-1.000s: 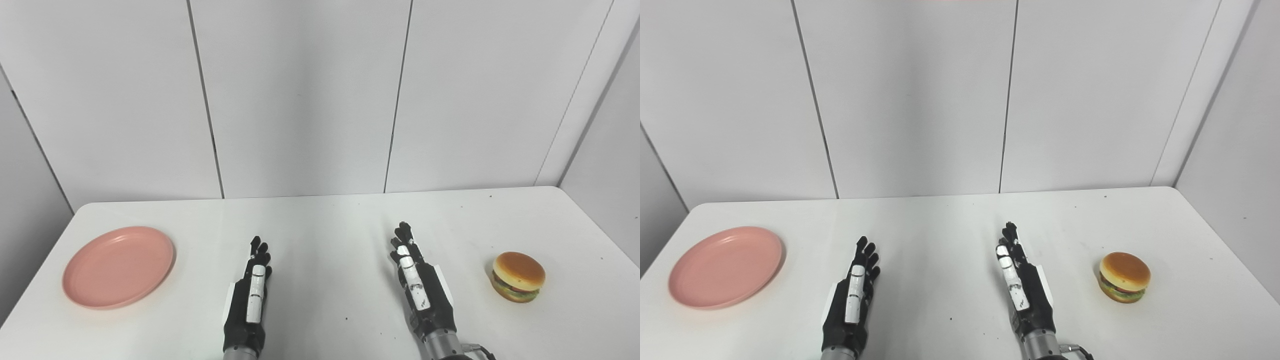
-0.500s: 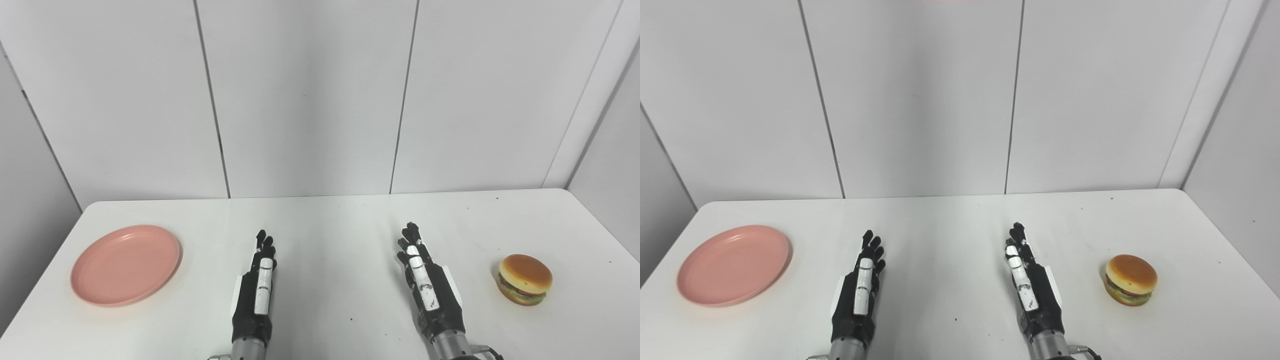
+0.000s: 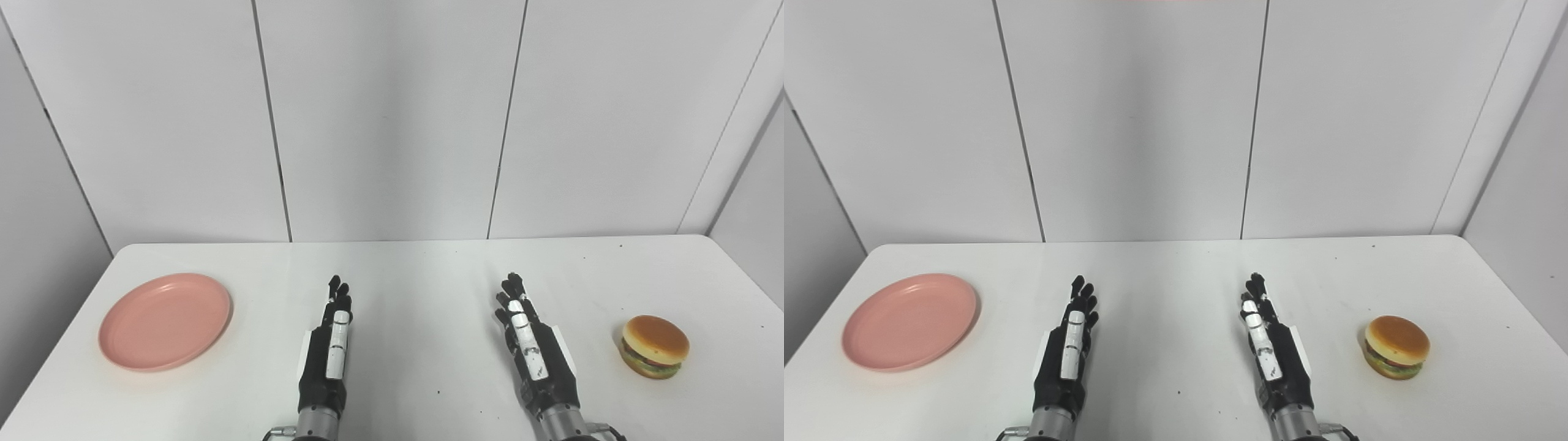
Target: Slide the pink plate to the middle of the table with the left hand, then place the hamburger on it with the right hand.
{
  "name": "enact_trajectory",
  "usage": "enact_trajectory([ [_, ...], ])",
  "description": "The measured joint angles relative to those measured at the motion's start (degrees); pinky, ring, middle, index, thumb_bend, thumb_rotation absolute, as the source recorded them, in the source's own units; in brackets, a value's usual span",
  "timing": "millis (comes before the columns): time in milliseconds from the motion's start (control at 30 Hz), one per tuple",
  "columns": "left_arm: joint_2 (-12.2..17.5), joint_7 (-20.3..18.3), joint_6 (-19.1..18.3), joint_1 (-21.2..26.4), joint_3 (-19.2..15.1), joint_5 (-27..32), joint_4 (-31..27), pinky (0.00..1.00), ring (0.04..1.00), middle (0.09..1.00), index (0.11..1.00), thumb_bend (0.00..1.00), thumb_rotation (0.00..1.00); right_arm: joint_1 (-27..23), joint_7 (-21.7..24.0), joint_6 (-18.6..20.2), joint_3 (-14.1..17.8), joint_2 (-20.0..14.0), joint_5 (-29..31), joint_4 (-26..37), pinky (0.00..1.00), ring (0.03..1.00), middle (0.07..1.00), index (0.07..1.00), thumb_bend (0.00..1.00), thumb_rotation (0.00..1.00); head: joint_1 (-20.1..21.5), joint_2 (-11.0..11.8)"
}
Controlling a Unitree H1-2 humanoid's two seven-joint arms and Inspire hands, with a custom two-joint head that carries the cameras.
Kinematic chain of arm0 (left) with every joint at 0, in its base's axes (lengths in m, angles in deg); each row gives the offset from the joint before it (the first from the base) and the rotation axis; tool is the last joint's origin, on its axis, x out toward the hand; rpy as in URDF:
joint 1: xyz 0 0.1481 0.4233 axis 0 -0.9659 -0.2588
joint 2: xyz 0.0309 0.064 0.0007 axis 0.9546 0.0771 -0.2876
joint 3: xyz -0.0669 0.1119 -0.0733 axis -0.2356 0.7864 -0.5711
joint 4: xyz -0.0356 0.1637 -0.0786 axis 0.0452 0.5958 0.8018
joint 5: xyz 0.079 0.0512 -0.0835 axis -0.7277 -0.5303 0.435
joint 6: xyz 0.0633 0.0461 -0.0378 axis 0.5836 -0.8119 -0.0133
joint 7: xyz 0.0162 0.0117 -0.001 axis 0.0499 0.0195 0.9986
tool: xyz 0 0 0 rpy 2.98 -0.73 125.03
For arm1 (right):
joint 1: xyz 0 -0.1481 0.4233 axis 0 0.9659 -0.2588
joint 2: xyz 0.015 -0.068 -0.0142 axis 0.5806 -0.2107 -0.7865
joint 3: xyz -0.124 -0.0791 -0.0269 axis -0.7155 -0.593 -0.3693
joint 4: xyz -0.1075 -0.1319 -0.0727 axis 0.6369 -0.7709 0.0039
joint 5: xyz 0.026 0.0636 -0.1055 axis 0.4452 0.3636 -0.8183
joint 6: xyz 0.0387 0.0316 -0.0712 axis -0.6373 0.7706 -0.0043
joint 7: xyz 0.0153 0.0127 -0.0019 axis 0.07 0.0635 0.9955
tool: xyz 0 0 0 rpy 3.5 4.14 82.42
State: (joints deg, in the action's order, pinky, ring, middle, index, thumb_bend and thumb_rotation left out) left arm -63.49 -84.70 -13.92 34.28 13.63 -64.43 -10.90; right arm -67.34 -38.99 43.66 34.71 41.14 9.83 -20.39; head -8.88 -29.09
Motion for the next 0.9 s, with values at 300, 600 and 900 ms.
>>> enact_trajectory([
  [300,0.0,-0.8,0.1,0.1,-0.1,1.2,0.2,1.0,1.0,1.0,1.0,0.67,1.0,-0.1,0.2,0.0,0.2,-0.1,0.6,-0.3,1.0,1.0,1.0,1.0,0.64,0.84,-7.1,2.5],
  [600,0.6,0.9,1.0,0.8,-2.4,0.8,-1.4,1.0,1.0,1.0,1.0,0.71,1.0,1.0,-0.9,0.2,1.4,-0.8,-0.2,1.6,1.0,1.0,1.0,1.0,0.51,0.91,-14.2,4.7],
  [900,8.6,1.6,-9.1,4.3,-11.5,3.3,-13.1,1.0,0.942,0.93,0.941,0.75,1.0,2.3,-0.5,2.7,1.4,-1.8,0.0,4.1,1.0,0.991,1.0,1.0,0.54,0.9,-18.2,6.2],
])
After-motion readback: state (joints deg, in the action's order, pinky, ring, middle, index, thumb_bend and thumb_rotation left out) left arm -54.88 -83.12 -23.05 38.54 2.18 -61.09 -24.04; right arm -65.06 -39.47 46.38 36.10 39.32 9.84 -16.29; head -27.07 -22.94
